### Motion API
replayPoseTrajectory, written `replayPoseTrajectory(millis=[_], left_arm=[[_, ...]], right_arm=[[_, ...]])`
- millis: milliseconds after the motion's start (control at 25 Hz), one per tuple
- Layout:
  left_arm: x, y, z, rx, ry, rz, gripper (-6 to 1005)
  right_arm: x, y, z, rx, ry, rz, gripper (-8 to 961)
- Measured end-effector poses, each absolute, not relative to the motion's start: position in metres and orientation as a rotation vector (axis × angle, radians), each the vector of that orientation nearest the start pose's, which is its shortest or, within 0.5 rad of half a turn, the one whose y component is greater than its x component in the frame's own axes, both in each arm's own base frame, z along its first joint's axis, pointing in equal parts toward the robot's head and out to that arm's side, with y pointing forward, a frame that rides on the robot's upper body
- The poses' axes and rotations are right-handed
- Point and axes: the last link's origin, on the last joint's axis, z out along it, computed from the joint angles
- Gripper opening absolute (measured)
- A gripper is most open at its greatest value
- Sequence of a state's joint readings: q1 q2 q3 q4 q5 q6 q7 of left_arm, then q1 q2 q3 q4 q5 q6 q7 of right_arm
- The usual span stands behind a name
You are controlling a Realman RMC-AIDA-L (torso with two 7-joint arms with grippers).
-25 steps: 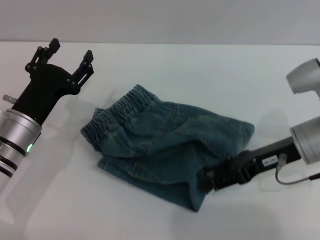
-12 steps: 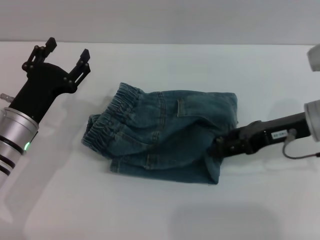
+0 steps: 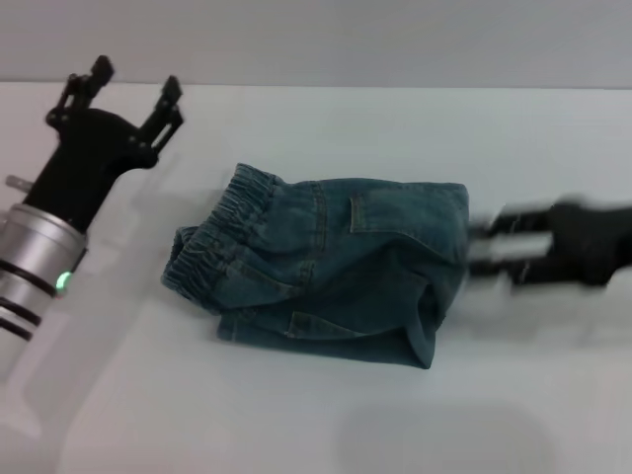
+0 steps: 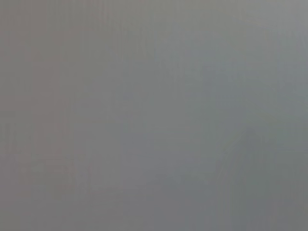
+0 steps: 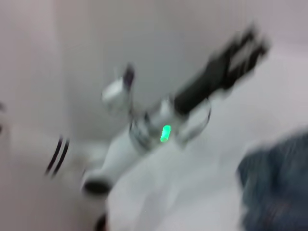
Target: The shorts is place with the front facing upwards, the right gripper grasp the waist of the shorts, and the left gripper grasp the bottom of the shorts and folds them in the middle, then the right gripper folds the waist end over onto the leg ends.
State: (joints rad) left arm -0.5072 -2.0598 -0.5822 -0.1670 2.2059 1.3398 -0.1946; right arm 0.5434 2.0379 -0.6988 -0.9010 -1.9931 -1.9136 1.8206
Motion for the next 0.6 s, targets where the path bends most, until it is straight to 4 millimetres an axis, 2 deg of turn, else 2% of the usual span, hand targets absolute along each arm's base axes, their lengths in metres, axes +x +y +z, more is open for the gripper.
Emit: replayPoseTrajectory(millis=[160,480,600], left_arm=[[-0.260,0.333,-0.033,-1.792,-0.378,-1.026,811],[-0.228,0.305,-0.072,-1.976,-0.496,-1.211,811],[-0.225,0.296,-0.084,-2.052,-0.556,-1.225,811]], right_arm=[[0.248,0.320,0.075,-2.590,0.689,0.999,634],[0.309,0.329,0.079,-2.058,0.639,0.984,635],[0.326,0.328,0.083,-1.886,0.596,0.973,635]])
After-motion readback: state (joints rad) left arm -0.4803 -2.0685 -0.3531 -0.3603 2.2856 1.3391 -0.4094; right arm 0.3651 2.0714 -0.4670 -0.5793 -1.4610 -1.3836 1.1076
